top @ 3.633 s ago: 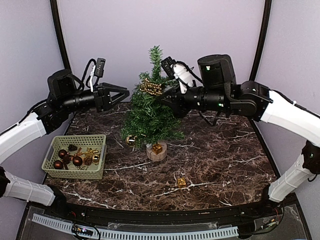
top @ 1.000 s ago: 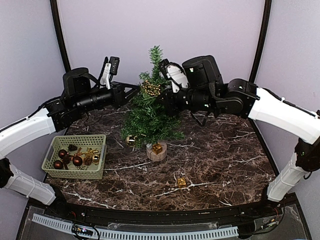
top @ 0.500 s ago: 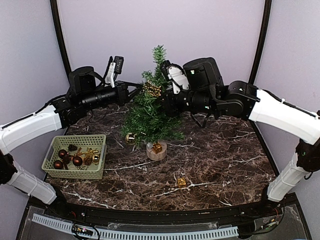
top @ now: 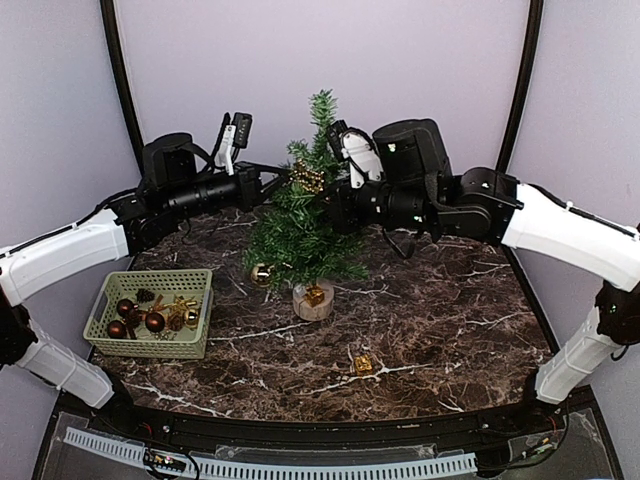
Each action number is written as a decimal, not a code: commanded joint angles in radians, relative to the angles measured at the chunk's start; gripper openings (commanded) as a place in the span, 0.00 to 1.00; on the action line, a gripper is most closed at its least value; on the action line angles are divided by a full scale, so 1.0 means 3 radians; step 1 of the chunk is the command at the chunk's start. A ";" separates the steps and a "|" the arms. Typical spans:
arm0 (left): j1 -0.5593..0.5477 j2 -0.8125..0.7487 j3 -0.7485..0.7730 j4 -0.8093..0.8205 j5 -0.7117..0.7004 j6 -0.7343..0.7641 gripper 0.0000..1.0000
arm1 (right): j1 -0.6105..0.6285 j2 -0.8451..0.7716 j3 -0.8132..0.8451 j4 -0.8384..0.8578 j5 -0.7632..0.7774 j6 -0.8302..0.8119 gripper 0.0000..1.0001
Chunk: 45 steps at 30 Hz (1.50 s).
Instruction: Decorate the small christmas tree
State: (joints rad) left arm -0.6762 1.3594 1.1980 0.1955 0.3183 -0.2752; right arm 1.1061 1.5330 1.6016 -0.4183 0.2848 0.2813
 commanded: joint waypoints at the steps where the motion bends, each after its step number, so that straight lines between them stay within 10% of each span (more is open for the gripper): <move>1: 0.0027 0.0057 0.0107 0.0102 0.0063 -0.0004 0.08 | 0.0025 -0.0090 -0.0107 0.0225 -0.0039 0.0163 0.00; 45: 0.0026 0.0078 -0.0117 0.0080 0.0100 -0.0003 0.06 | -0.0053 0.0064 -0.0220 0.0232 0.0235 0.0590 0.00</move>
State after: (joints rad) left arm -0.6704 1.3823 1.1793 0.2111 0.3504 -0.2749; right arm 1.1007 1.5414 1.5494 -0.3828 0.3553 0.4397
